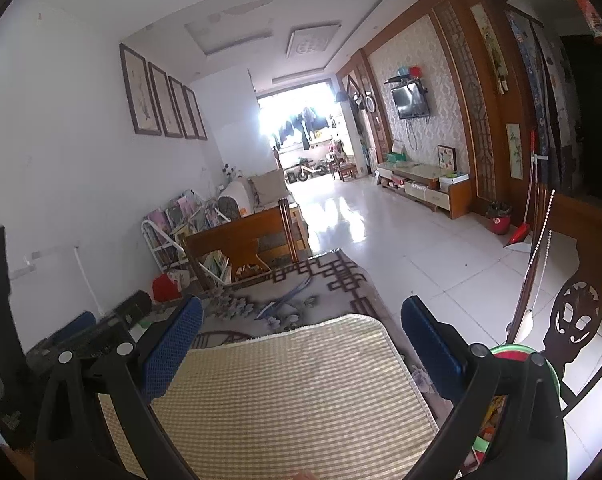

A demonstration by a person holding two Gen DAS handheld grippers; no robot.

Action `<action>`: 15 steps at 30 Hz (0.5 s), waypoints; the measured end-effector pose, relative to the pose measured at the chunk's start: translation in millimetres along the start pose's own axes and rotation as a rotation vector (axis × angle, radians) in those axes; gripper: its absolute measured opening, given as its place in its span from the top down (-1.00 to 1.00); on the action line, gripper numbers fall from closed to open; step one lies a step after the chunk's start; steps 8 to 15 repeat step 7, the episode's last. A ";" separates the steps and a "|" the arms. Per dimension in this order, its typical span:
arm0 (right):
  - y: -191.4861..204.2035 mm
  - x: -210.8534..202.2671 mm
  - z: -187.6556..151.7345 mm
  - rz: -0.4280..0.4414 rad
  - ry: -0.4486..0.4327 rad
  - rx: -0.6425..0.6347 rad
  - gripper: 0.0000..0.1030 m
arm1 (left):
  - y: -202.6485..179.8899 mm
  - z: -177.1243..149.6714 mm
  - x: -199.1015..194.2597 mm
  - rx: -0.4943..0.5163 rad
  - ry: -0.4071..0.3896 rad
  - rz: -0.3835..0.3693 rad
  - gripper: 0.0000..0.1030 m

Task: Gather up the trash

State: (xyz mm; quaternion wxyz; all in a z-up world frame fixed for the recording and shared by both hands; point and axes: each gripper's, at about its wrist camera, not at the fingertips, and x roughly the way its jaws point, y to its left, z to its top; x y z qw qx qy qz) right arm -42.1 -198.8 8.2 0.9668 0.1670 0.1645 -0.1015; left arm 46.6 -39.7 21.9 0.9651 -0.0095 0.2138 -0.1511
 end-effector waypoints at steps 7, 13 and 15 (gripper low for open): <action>-6.7 46.8 -36.3 -0.024 0.142 -0.056 -0.87 | 9.0 3.4 0.7 -0.051 0.014 0.031 -0.90; -6.7 46.8 -36.3 -0.024 0.142 -0.056 -0.87 | 9.0 3.4 0.7 -0.051 0.014 0.031 -0.90; -6.7 46.8 -36.3 -0.024 0.142 -0.056 -0.87 | 9.0 3.4 0.7 -0.051 0.014 0.031 -0.90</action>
